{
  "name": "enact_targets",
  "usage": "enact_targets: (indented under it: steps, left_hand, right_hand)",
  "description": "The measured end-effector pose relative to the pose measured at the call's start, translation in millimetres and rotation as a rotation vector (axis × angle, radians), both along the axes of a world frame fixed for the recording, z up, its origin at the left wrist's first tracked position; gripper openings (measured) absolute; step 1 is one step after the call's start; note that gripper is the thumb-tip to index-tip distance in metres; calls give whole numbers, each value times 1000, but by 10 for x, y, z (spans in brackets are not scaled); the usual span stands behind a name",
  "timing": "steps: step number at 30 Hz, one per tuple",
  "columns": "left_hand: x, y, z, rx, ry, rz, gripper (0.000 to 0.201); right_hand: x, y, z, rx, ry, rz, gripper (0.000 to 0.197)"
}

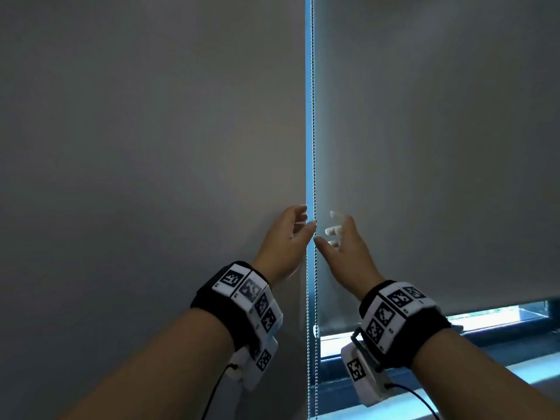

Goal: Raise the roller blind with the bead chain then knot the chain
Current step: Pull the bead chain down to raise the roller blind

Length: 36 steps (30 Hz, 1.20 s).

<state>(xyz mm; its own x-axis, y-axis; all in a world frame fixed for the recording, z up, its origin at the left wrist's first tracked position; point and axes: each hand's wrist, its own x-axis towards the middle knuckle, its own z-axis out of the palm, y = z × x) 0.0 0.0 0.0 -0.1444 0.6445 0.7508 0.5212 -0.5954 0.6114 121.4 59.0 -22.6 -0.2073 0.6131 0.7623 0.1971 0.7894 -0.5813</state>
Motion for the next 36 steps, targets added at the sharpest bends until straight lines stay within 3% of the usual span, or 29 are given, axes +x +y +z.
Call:
enact_targets:
  steps: [10,15,21,24,29,33,36]
  left_hand:
    - [100,199,196,-97,-123,-165,53]
    - [42,281,214,-107,-147,-188,53]
    - [18,286,301,-99,-120,-285,33]
    - [42,232,398,-129,-198,-416,29]
    - [61,180,562,-133,-366,-534,20]
    - [12,133,647,-99,-395,-508,18]
    - [-22,82,741,-64,-396,-483,22]
  right_hand:
    - [-127,143,-132,-177,50,90,55]
    - [-223,152,-130,-173,40,60,20]
    - [-315,97,-266,-82,92,-30,42]
    - [-372,-3,-349,-40,112,-83,41]
    - [-479,-163,-472,7,13,-156,43]
    - [-539,-219,-542,38,-80,-187,54]
    - [-547,-224,-591,93,-173,-221,47]
